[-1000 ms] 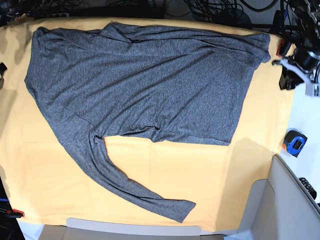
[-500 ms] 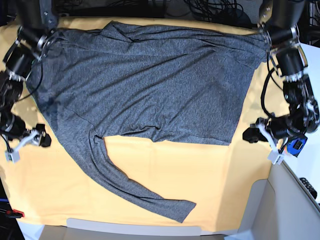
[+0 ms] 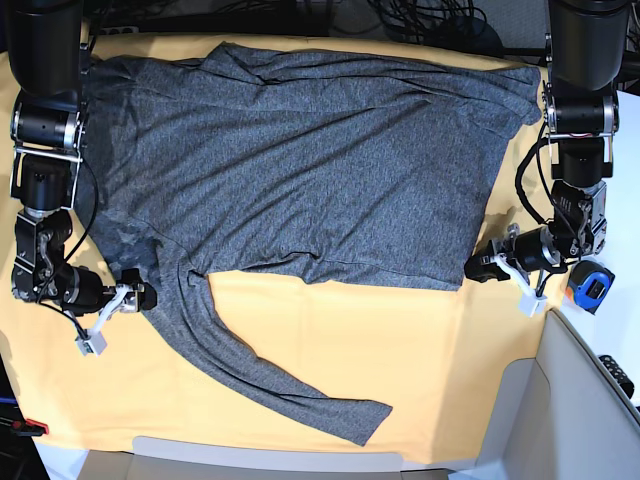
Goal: Fold the T-shirt properly
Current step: 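Move both grippers to the shirt's hem edge, then grasp the hem edge of the shirt with both grippers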
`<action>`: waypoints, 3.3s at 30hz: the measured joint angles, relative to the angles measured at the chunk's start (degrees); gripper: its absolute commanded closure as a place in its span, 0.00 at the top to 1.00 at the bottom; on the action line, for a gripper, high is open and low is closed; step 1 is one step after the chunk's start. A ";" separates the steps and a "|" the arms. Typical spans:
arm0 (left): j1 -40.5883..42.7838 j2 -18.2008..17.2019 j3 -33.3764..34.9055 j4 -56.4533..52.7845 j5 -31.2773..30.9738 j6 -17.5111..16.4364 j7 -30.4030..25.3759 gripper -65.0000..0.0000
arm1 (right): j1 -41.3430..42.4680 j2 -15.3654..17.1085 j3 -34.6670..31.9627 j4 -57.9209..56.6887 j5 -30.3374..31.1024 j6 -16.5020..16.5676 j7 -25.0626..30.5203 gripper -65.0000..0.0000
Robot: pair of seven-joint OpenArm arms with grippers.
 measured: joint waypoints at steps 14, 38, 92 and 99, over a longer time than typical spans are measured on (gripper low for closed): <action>-0.46 4.33 -0.07 0.02 -0.28 0.39 -1.49 0.18 | -5.68 -0.35 0.15 0.63 1.73 0.26 6.73 0.75; -0.09 4.09 -0.11 5.86 0.39 0.00 3.13 0.65 | -6.62 -0.33 0.35 0.79 1.95 0.44 8.24 0.75; 3.54 8.57 -12.76 1.99 -1.53 -0.26 -4.42 0.65 | -9.38 -2.45 0.52 1.40 3.48 0.26 12.83 0.75; 4.48 9.33 -16.63 2.05 -0.66 -0.44 -5.16 0.65 | -9.53 -2.43 0.61 1.44 3.48 0.46 12.92 0.75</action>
